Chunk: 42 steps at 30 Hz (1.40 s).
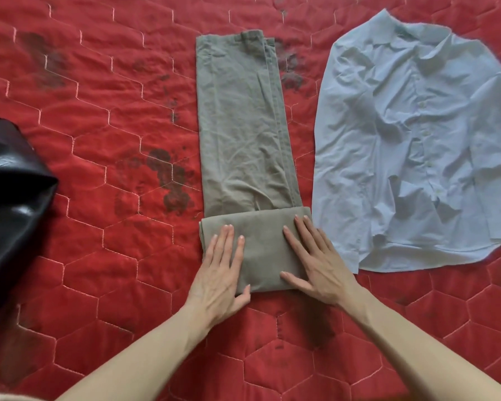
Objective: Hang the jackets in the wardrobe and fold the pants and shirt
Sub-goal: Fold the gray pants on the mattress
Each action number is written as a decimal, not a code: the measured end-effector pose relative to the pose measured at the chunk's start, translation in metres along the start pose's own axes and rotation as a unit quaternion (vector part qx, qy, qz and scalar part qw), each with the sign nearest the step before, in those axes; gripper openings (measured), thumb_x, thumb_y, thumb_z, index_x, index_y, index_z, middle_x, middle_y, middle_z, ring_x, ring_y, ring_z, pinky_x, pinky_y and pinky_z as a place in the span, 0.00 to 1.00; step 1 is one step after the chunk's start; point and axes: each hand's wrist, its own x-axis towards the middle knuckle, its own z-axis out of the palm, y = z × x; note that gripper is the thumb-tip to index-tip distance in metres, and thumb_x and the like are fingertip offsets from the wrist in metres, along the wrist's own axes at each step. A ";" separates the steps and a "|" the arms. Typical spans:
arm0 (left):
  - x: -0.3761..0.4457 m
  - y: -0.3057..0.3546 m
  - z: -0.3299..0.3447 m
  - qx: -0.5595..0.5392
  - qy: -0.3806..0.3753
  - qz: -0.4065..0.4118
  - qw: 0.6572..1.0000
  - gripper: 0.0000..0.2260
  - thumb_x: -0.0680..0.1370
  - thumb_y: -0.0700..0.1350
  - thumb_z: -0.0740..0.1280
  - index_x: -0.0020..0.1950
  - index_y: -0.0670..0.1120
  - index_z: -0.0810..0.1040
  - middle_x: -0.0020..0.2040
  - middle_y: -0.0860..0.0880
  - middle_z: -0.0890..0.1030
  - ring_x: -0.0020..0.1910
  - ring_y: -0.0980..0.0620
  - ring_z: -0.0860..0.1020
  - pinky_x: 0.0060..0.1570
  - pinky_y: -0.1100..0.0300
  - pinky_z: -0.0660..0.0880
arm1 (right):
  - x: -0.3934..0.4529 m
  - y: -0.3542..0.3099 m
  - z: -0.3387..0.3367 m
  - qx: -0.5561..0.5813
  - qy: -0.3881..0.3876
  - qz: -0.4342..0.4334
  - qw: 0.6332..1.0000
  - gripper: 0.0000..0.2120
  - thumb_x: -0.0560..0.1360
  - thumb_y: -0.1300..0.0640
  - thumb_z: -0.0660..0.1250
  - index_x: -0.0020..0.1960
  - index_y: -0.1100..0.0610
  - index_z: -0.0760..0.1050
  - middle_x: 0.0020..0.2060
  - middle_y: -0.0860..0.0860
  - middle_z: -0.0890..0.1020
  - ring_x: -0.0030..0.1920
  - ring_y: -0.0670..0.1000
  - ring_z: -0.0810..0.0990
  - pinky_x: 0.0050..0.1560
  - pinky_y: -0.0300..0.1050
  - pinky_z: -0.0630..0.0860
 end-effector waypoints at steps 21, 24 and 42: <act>0.010 0.011 -0.050 0.022 -0.212 -0.037 0.976 0.44 0.73 0.43 0.60 0.85 0.41 0.41 0.84 0.36 0.39 0.84 0.34 0.39 0.82 0.40 0.42 | -0.008 0.010 -0.039 0.033 -0.099 -0.081 0.991 0.47 0.69 0.43 0.71 0.84 0.56 0.59 0.83 0.57 0.57 0.83 0.57 0.54 0.82 0.51 0.55; 0.013 0.005 -0.084 -0.050 -0.255 -0.014 0.966 0.40 0.75 0.43 0.60 0.85 0.43 0.47 0.86 0.40 0.47 0.85 0.41 0.47 0.82 0.48 0.47 | -0.015 0.013 -0.062 0.130 -0.071 -0.065 0.987 0.40 0.69 0.45 0.69 0.80 0.52 0.68 0.79 0.49 0.69 0.79 0.49 0.66 0.78 0.45 0.65; 0.047 -0.085 -0.085 -0.613 0.069 -0.327 0.716 0.02 0.79 0.47 0.75 0.51 0.51 0.84 0.46 0.57 0.88 0.45 0.64 0.83 0.44 0.73 0.75 | 0.080 -0.016 -0.070 0.408 0.267 0.265 0.832 0.13 0.86 0.40 0.56 0.46 0.44 0.71 0.37 0.39 0.77 0.38 0.39 0.75 0.41 0.34 0.70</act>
